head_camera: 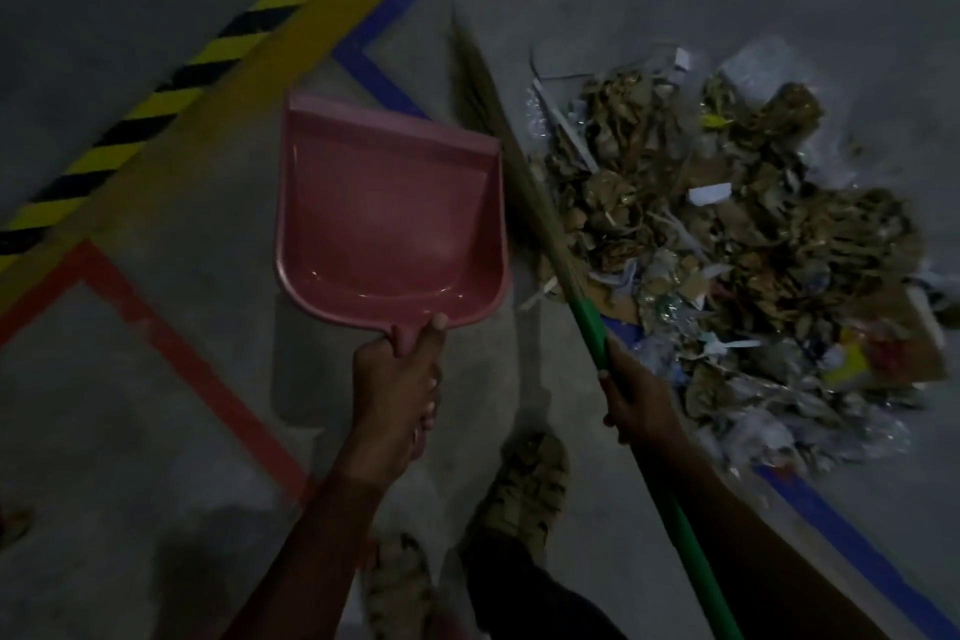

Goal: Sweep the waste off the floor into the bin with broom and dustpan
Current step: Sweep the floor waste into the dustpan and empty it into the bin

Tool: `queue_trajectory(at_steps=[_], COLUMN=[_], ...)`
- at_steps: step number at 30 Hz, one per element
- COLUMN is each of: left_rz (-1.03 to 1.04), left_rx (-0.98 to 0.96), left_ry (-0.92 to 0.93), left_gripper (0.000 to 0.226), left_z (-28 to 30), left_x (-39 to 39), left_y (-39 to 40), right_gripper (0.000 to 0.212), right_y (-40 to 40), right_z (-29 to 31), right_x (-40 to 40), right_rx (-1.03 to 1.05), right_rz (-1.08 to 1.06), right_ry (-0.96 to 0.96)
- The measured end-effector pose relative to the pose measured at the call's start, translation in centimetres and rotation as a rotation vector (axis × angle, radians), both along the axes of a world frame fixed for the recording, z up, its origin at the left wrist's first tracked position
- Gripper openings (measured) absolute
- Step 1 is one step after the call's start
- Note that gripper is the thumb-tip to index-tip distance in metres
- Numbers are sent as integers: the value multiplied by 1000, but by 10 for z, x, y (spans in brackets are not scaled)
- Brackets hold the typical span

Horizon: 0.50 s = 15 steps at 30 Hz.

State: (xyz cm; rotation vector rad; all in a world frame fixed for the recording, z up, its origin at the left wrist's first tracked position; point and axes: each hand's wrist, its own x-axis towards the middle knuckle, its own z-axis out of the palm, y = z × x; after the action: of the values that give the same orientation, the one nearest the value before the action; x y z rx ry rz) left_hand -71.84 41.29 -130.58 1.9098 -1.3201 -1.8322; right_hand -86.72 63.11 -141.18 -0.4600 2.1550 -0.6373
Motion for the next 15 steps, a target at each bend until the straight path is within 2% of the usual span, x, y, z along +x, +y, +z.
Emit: queue_trajectory(at_steps=[3, 5, 10, 15], left_rz=[-82, -165, -307, -392], left_rx=[29, 24, 87, 197], left_ry=[-19, -104, -270, -290], left_gripper=[46, 48, 45, 43], left_z=[-23, -45, -102, -137], left_x=[-13, -15, 0, 9], left_y=[-6, -11, -31, -34], right_gripper=[52, 57, 86, 91], right_y=[38, 56, 66, 73], right_z=[-2, -6, -17, -39], right_x=[-11, -16, -31, -47], right_rx=[12, 81, 231, 309], right_rz=[30, 66, 111, 58], right_ry=[202, 339, 537, 652])
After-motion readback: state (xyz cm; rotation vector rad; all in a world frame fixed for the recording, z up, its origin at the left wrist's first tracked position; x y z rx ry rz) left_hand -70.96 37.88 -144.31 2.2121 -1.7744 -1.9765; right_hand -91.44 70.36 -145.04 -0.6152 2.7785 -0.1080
